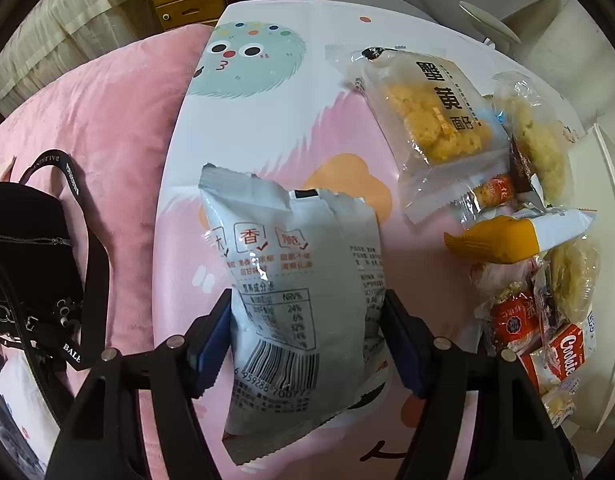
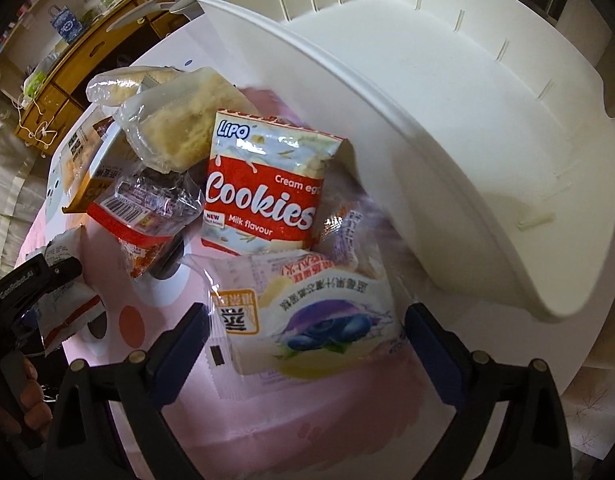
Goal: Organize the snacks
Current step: 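Grasp the grey-white snack bag with the left tool while the right tool grasps the blueberry bread packet, then carry both packets over the white tray and open both tools to drop them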
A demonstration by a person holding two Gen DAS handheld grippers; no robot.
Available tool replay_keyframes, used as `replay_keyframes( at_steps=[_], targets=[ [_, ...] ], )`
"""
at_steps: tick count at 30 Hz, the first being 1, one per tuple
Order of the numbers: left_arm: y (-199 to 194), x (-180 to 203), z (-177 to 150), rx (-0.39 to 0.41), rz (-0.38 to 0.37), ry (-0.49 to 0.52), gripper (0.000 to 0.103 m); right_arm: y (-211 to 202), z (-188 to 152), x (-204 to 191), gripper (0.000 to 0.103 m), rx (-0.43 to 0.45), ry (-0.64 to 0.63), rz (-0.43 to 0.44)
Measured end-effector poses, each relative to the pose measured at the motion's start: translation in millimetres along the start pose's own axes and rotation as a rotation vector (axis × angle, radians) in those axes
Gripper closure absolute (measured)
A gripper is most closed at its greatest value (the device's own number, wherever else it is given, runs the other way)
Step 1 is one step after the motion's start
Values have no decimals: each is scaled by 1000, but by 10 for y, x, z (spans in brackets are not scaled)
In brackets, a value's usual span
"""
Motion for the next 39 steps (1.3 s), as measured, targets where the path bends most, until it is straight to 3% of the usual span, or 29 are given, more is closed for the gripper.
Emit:
replay_keyframes(
  at_steps=[2, 6, 13, 22, 31, 39],
  targets=[
    [-9, 14, 1, 11, -4, 15, 37, -9, -33, -9, 8, 10, -3, -6],
    [-52, 25, -21, 27, 3, 15, 43, -49, -94, 101, 31, 35, 19, -32],
    [-255, 57, -90, 66, -3, 24, 49, -186, -146, 104, 44, 88, -19, -14],
    [-726, 103, -402, 97, -21, 25, 50, -409, -357, 217, 47, 109, -18, -19],
    [-1499, 440, -845, 130, -83, 71, 50, -1176, -342, 325, 47, 208, -28, 48],
    [-2019, 797, -1059, 225, -157, 86, 50, -1666, -308, 469, 47, 294, -92, 105]
  ],
)
Point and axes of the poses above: each gripper's, at about its wrist camera, not at the fingertips, and y roughly the way its jaws point, x to its right, z to its top, the point moved 5 cm from there along y, roughly the way its jaws point, and after that the axes turned 10 degrees about -z, right-handed, at the moved point
